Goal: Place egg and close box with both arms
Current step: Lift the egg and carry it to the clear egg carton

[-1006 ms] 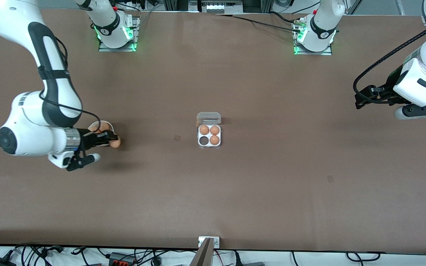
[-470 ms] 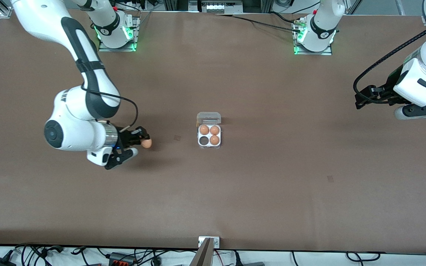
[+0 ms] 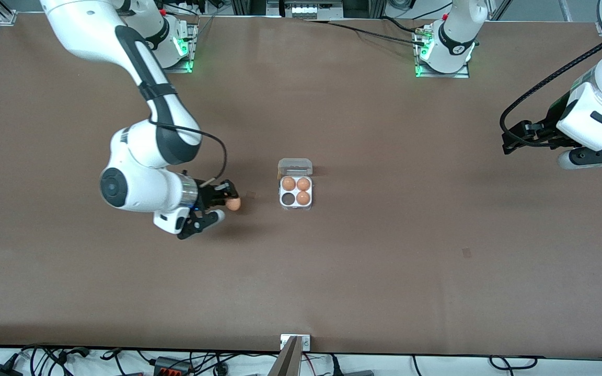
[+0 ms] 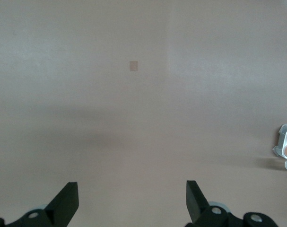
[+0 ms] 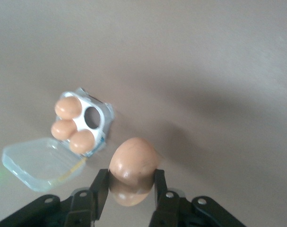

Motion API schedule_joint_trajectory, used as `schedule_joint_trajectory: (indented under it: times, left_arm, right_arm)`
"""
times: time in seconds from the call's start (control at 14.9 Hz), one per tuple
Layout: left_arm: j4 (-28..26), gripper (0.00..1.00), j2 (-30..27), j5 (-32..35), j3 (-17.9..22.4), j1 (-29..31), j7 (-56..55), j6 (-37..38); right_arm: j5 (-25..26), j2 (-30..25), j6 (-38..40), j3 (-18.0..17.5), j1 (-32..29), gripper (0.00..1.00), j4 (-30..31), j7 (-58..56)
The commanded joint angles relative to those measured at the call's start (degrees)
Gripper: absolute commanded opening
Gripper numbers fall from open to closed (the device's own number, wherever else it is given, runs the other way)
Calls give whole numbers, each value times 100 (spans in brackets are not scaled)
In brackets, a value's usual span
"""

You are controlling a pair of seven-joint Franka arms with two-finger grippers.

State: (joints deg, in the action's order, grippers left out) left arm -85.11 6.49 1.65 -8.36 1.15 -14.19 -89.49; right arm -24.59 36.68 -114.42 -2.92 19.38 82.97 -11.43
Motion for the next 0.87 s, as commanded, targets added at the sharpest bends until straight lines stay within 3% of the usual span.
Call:
schedule_joint_trajectory:
  times: [0.0, 0.54, 0.8]
  left_arm:
    - [73, 100, 1, -94, 10, 34, 109, 10]
    - [73, 100, 1, -94, 10, 34, 109, 11]
    - [73, 100, 1, -94, 10, 104, 109, 10]
  right_arm:
    - [-81, 462, 51, 28, 206, 5, -632, 228]
    - [-177, 920, -11, -15, 725, 5, -1063, 1028]
    - [-1029, 1052, 7, -16, 769, 5, -1046, 1134]
